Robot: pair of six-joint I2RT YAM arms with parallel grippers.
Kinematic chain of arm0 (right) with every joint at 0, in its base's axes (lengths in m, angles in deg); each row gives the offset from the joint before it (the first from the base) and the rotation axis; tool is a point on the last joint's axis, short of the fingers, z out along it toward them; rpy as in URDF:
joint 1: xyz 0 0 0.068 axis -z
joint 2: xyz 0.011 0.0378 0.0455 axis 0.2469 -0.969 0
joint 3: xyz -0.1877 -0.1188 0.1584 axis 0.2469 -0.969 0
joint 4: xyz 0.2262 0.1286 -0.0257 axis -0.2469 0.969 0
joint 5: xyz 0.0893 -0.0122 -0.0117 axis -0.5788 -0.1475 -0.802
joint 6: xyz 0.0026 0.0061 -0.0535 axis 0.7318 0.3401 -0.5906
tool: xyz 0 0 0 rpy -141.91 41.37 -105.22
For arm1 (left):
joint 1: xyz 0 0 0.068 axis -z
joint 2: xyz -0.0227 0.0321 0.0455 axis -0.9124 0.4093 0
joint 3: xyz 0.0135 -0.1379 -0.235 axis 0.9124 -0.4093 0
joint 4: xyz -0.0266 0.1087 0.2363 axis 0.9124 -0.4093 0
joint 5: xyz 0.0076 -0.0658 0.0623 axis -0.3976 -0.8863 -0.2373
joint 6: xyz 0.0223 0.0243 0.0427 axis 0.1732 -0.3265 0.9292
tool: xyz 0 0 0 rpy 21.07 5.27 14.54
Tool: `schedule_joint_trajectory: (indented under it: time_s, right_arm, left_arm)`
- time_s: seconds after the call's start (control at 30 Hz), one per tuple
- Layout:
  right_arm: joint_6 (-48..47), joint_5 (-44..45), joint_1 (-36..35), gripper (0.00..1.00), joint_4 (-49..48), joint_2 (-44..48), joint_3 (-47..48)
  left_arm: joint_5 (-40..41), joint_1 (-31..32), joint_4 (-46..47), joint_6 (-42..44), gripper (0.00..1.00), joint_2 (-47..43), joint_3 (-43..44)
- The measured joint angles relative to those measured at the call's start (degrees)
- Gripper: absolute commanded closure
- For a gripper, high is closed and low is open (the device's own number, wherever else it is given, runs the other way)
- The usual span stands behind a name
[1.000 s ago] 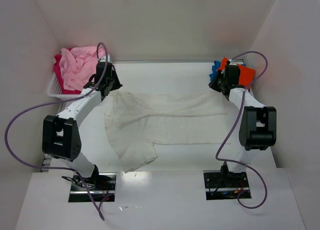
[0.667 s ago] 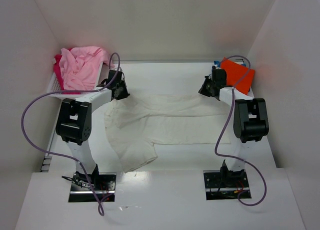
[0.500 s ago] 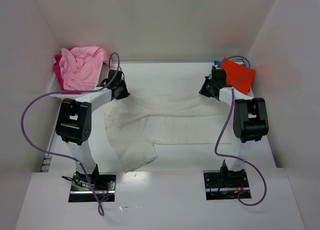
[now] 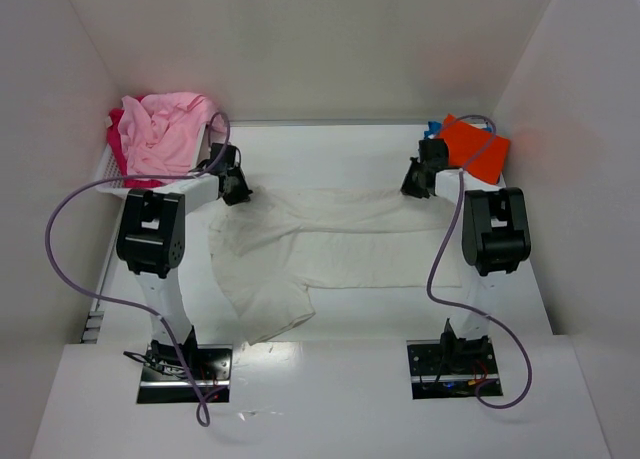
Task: Fold and stack the t-shirts
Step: Fold the flattened tshirt in 1/3 of the way
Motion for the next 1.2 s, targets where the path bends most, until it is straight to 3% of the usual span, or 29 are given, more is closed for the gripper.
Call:
schedule_joint_trajectory:
  time_s: [0.3,0.83,1.2]
  right_arm:
    - [-0.4,6.9,-3.0,0.95,4.5,-5.0,5.7]
    - [-0.5,7.5,-4.7,0.95,8.9,-12.8,18.1]
    - [-0.5,7.3,-4.8,0.95,13.0,-22.5,34.5]
  left_arm:
    - [-0.4,0.0,-3.8,-0.7,1.00,3.3,5.3]
    - [-1.7,-4.8,-6.8,-1.0,1.00,7.9,12.7]
    - [-0.4,-8.0,-9.6,0.8,1.00,14.1,22.8]
